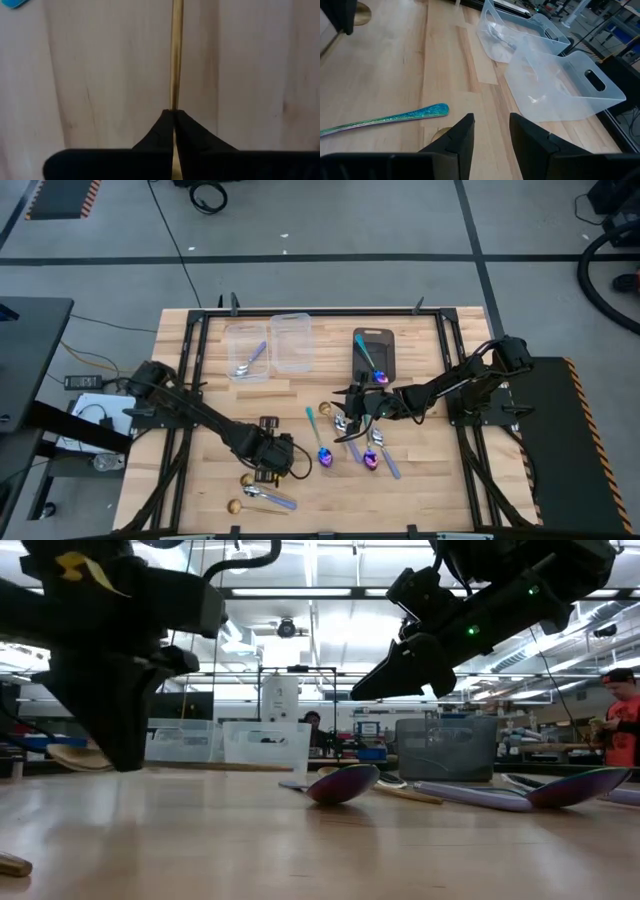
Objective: Sort silverware by color (type)
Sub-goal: Put the gold spoon into the right transparent bin
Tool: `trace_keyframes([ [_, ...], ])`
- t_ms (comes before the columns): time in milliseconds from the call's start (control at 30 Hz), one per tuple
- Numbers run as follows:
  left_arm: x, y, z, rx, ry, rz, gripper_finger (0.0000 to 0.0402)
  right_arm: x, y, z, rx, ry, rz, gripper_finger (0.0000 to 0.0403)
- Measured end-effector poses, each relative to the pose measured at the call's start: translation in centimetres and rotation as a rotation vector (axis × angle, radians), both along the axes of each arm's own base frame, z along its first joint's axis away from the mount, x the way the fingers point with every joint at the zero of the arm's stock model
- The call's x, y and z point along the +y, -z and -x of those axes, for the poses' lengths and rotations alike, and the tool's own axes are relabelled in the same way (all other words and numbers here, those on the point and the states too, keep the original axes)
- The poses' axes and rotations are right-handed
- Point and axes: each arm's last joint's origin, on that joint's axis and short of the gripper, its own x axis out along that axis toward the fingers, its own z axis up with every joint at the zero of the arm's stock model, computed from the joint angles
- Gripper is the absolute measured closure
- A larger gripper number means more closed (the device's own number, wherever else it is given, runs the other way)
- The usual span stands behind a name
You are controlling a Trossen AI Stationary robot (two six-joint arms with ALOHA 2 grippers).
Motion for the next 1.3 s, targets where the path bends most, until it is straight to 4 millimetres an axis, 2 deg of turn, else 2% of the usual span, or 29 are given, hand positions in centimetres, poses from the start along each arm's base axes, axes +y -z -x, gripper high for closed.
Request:
trace_keyframes([
  [133,0.9,-0.3,0.1,0.008,-0.047,-0.046,0.0392,0.0,0.0,0.0,-0.001,0.007,-0.015,0.0269],
  [267,2.3,-2.0,0.6,-0.032,-0.121,-0.12,0.0393,0.3,0.2,0.1,0.008,0.007,-0.031,0.0269],
  [633,8.6,-7.9,1.9,-0.246,-0.415,-0.247,0.0393,1.4,0.3,0.4,0.016,-0.018,-0.041,0.0269],
  [767,11.1,-9.1,2.0,-0.299,-0.518,-0.267,0.0393,1.7,0.3,0.5,0.017,-0.026,-0.045,0.0269],
  [867,12.1,-9.4,1.9,-0.321,-0.547,-0.284,0.0393,1.8,0.4,0.5,0.021,-0.027,-0.045,0.0269],
  [1033,12.4,-9.6,1.4,-0.369,-0.53,-0.349,0.0393,2.0,0.4,0.6,0.023,-0.033,-0.047,0.0269],
  [1167,12.7,-8.5,1.1,-0.444,-0.521,-0.363,0.0393,2.3,0.4,0.7,0.024,-0.042,-0.046,0.0269],
  [1300,14.0,-7.0,1.2,-0.463,-0.532,-0.38,0.0393,2.3,0.4,0.7,0.024,-0.045,-0.042,0.0269],
])
